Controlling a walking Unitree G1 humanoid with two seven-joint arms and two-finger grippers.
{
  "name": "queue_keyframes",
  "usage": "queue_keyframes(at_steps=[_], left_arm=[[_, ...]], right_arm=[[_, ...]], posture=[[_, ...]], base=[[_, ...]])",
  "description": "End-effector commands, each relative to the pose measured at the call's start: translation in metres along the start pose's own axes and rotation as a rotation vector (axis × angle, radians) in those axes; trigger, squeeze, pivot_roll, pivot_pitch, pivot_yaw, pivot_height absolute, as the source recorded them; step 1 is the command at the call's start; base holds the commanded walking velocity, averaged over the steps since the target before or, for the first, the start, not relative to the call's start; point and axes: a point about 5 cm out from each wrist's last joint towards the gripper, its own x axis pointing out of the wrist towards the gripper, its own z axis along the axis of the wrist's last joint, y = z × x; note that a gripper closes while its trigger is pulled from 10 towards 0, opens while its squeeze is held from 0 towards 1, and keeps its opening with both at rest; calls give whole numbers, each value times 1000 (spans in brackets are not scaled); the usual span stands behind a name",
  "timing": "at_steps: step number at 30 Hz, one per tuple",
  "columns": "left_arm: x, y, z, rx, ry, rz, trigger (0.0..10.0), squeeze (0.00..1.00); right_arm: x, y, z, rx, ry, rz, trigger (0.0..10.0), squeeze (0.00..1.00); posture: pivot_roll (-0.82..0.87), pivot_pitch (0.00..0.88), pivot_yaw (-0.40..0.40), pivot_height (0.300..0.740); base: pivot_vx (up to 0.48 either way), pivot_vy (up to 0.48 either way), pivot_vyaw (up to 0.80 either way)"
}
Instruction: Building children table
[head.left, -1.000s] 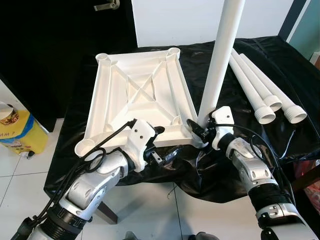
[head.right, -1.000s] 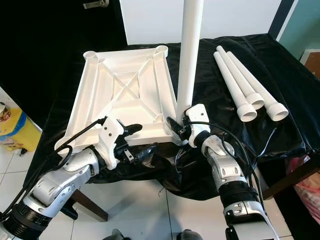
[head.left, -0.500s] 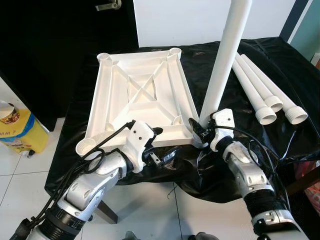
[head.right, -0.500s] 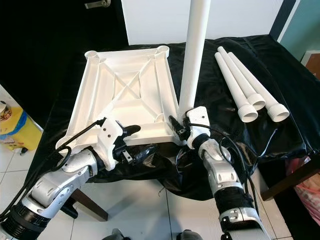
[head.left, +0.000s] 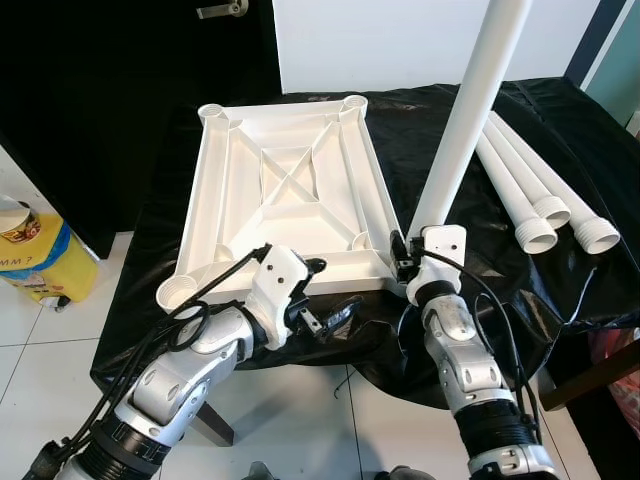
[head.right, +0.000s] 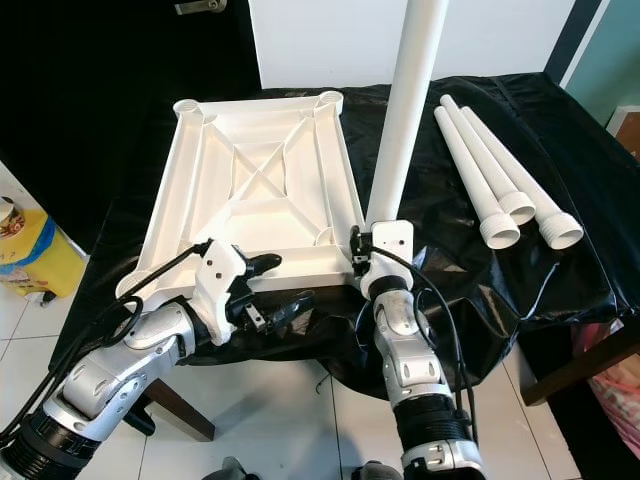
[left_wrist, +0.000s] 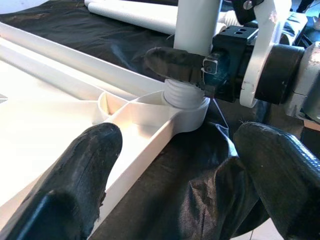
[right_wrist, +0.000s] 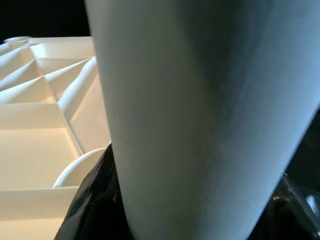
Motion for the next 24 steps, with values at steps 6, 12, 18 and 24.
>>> queue_keyframes(at_steps=[6,12,18,24], left_arm=[[-2,-9,-1,7,6,-123,10000,0],[-1,-6,1,14,6,-126,10000,0],[0,-5,1,16,2,-127,10000,0],[1,-2,7,25,-14,-113,10000,0]], right_arm=[[-12,-3,-19,-9,98,-78,10000,0],[-13,-7,-15,-8,74,-85,10000,914],[-15,-11,-7,2,34,-27,10000,1000],[-14,-24,4,34,-21,45,10000,1000]], posture=[[22,53,-2,740],[16,49,3,740],[5,49,1,740],[21,62,-4,740]], base=[[0,0,0],[0,0,0],[0,0,0],[0,0,0]])
